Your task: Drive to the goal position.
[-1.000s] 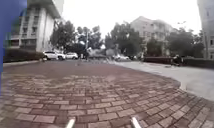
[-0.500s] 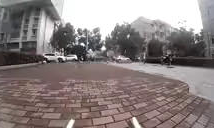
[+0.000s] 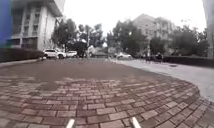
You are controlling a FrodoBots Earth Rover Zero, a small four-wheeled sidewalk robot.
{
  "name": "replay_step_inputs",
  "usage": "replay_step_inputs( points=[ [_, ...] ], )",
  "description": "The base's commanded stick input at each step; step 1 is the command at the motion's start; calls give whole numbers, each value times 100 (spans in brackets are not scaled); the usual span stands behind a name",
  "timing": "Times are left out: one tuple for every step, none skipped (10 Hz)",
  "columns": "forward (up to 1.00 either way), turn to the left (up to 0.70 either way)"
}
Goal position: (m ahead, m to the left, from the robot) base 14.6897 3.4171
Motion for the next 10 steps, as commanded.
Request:
replay_step_inputs(
  points=[
    [70, 0],
    [70, 0],
    [70, 0],
    [70, 0],
    [70, 0],
    [70, 0],
    [70, 0],
    [70, 0],
    [70, 0],
    [70, 0]
  ],
)
